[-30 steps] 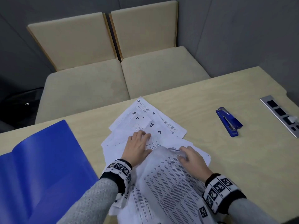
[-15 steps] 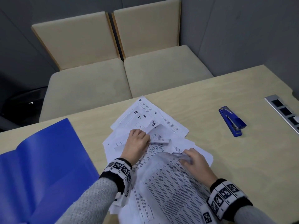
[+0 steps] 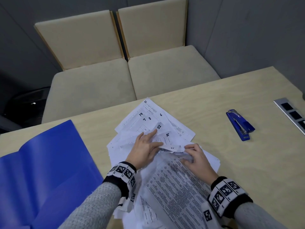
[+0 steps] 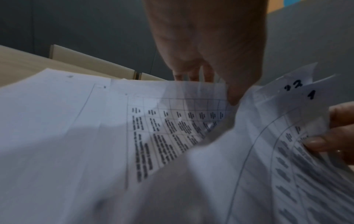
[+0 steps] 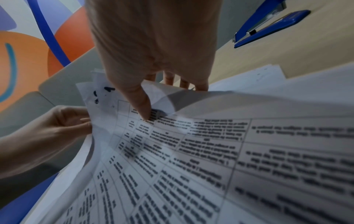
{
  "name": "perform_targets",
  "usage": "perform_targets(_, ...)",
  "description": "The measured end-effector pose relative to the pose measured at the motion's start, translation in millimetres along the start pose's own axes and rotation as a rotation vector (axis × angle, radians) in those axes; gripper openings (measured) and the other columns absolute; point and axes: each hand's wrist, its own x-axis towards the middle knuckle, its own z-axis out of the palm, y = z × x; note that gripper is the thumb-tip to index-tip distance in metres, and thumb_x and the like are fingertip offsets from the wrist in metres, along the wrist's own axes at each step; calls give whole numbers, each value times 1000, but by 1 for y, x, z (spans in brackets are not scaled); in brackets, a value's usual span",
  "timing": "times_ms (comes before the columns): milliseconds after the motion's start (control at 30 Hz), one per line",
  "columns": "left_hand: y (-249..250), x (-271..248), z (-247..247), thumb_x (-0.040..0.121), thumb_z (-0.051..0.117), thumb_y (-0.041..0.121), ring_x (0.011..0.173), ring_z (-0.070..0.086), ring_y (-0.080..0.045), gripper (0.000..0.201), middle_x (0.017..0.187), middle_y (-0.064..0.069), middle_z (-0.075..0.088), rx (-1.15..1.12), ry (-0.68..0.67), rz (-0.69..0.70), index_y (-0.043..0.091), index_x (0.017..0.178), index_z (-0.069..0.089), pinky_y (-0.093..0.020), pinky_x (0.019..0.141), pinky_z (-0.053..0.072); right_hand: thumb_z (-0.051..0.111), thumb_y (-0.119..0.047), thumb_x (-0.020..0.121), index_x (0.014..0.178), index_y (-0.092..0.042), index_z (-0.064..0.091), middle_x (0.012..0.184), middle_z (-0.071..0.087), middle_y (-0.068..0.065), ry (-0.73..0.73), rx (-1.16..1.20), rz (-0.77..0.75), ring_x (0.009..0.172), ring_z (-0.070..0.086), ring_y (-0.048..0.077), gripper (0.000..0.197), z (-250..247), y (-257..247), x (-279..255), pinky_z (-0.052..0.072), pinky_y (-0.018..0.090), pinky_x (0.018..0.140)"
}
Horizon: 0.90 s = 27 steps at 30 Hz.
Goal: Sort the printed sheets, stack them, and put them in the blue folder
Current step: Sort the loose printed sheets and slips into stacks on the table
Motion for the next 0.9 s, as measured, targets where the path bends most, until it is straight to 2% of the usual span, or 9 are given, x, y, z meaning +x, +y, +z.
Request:
perform_targets(67,1,4,0,91,51,38,119,49,-21,26,142,-5,45,-64,2,-45,30,107,70,-46,106,31,67,-15,82,79,-13,62,123,43,-3,-17,-8,-20,116,43,14,7,1,-4,3,41,28,86)
perform_targets(167,-1,12,1,89,58,37,113,50,-19,22,142,-5,39,-168,-3,-151,22,99,70,-42,102,35,67,-14,83,69,-30,50,131,42,-3,-34,-5,-26,120,40,17,27,1,-11,9,37,28,90)
perform_targets(233,-3,17,1,89,59,35,117,50,-22,22,145,-6,35,-221,-20,-212,18,98,69,-40,103,36,66,-16,84,71,-27,52,133,43,-3,-34,5,-28,123,39,17,22,2,-12,15,37,30,93)
perform_targets(300,-3,19,-1,91,57,32,121,48,-22,21,145,-5,37,-222,-30,-218,16,99,69,-36,104,34,64,-18,85,84,-14,61,135,43,-4,-49,9,-11,126,38,16,6,1,-12,19,37,32,98)
perform_targets(367,-2,18,-2,92,56,30,120,48,-20,21,147,-3,39,-221,-6,-191,17,99,70,-30,102,32,64,-20,85,91,-9,61,135,43,-4,-57,8,-1,127,37,16,13,0,-10,21,39,35,99)
perform_targets(533,-2,11,-1,92,54,29,124,38,-21,21,152,0,34,-202,-8,-168,23,102,71,-28,100,33,65,-19,85,79,-15,55,145,37,3,-66,-28,23,135,26,19,12,-2,-13,20,34,38,105)
perform_targets(667,-1,7,-2,93,53,29,130,41,-22,24,152,-4,35,-230,0,-203,21,107,70,-30,104,32,64,-20,85,61,-30,38,149,32,7,-80,-91,45,137,24,22,37,-4,-18,21,28,32,104)
perform_targets(800,3,1,-1,93,52,25,128,43,-18,25,147,-2,42,-249,41,-200,18,110,69,-27,104,32,64,-18,83,62,-35,35,139,41,7,-38,-99,22,129,28,23,40,-1,-17,18,29,30,98)
perform_targets(900,6,-2,2,93,53,24,129,42,-18,24,144,-2,46,-266,47,-212,17,110,69,-28,105,31,65,-17,83,66,-32,43,132,43,6,1,-76,6,124,32,22,32,1,-15,12,32,31,97)
